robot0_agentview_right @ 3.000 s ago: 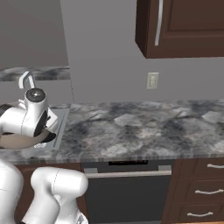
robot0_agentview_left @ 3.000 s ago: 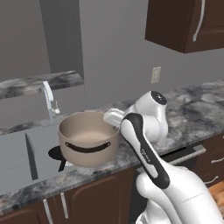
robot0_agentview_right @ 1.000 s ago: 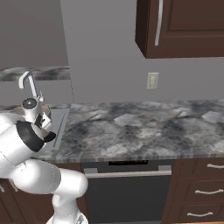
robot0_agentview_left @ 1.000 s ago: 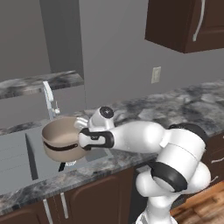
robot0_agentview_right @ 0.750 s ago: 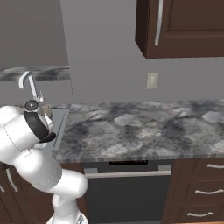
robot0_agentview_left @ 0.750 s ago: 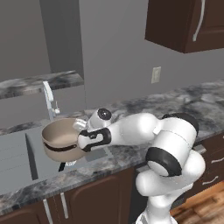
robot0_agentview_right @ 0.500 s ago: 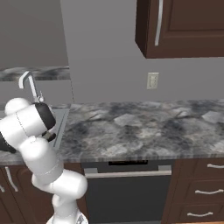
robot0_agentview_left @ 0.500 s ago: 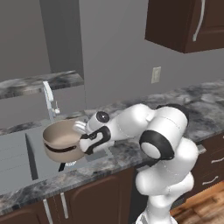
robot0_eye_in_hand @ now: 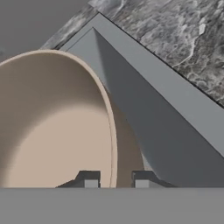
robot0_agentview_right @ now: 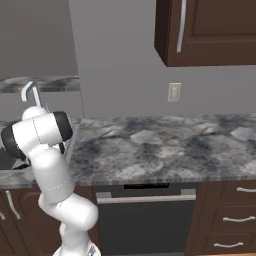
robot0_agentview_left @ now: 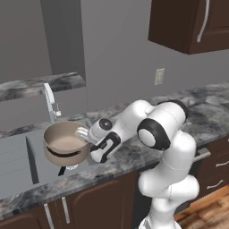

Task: Move the pot and pan from the stove into the sink.

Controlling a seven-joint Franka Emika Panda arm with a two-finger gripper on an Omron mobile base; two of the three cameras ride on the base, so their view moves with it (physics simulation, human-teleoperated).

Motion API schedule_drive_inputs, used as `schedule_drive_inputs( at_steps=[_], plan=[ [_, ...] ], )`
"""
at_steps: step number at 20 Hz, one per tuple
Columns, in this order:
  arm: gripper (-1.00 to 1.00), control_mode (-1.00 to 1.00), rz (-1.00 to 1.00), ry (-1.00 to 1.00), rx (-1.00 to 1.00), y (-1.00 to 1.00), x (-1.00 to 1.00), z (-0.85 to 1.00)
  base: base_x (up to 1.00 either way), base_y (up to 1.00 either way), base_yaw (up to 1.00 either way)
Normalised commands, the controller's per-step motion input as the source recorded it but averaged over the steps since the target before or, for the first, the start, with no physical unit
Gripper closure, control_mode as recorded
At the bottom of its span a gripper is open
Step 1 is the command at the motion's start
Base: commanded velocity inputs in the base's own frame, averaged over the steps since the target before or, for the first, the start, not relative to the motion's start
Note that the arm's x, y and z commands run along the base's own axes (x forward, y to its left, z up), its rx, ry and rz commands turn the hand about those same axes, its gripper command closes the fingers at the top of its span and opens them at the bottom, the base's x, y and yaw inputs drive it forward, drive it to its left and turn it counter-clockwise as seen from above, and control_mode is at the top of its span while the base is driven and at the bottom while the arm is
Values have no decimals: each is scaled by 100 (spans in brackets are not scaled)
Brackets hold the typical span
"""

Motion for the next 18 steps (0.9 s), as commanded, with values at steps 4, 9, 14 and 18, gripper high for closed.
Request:
schedule_drive_inputs(
  at_steps=[4, 9, 14, 18],
  plan=[
    [100, -100, 0, 0, -4, 20, 3, -5, 0, 0, 0],
    [-100, -100, 0, 0, 1, 0, 0, 13, 0, 0, 0],
    [-100, -100, 0, 0, 4, 0, 1, 59, 0, 0, 0],
    [-100, -100, 0, 0, 8, 0, 1, 92, 0, 0, 0]
  ],
)
